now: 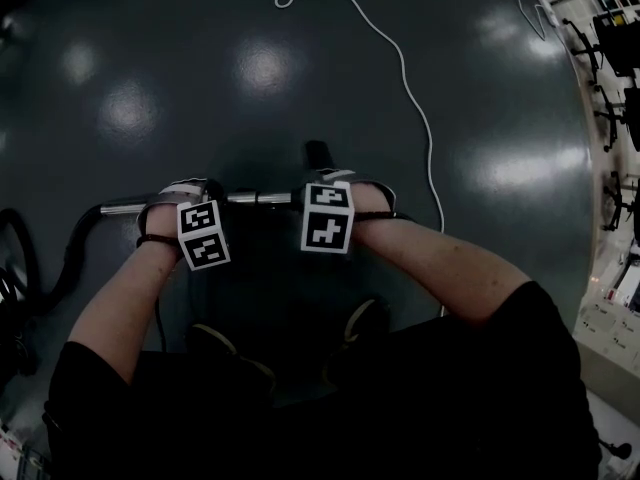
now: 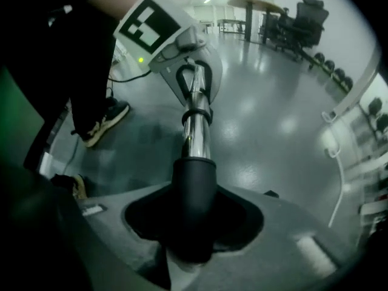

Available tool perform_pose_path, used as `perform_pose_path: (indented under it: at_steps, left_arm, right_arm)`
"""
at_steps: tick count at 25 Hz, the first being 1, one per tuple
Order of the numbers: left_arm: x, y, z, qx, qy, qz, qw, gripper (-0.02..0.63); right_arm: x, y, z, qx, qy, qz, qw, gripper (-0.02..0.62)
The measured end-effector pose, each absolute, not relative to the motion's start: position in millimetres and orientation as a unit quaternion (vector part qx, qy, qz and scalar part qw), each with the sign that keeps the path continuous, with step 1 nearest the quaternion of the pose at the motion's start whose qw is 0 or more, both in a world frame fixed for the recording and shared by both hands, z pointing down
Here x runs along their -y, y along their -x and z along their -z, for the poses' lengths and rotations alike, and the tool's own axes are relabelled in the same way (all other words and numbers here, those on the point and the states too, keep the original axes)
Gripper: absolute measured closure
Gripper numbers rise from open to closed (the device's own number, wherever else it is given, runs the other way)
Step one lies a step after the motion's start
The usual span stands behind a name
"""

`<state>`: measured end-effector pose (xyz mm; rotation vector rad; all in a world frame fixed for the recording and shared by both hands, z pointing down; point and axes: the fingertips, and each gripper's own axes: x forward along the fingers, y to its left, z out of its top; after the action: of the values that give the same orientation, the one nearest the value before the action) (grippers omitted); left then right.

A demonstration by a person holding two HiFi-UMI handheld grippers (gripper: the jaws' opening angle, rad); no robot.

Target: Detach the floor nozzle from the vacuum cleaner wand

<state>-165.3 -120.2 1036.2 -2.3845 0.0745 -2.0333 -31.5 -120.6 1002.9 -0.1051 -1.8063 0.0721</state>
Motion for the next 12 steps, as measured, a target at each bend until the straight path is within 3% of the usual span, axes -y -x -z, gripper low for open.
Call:
perform_pose_path:
  at_steps: [4,6,8,12]
  left_arm:
    - [122,166,-1030,-0.022,0.766,0.642,-0.018,0.437]
    - [123,167,-1028,-0.027,0.768,0.640,-0.024,0.437]
    - [123,168,-1028,-0.029,0.767,0.641,-0.024,0.437]
    - [121,164,-1028,-0.024,0.766,0.642,-0.020,0.437]
  right_arm:
    - [143,28,-999,0.752,-0.022,0.167,0.637,0.445]
    - [150,29,-996,0.739,-0.038,0.214,0.638,0.446]
    - [147,29,-1000,0.750,-0.023,0.187,0.634,0.446]
    - [128,31,-997,0.797,0.041,0.022,0.602,0.448]
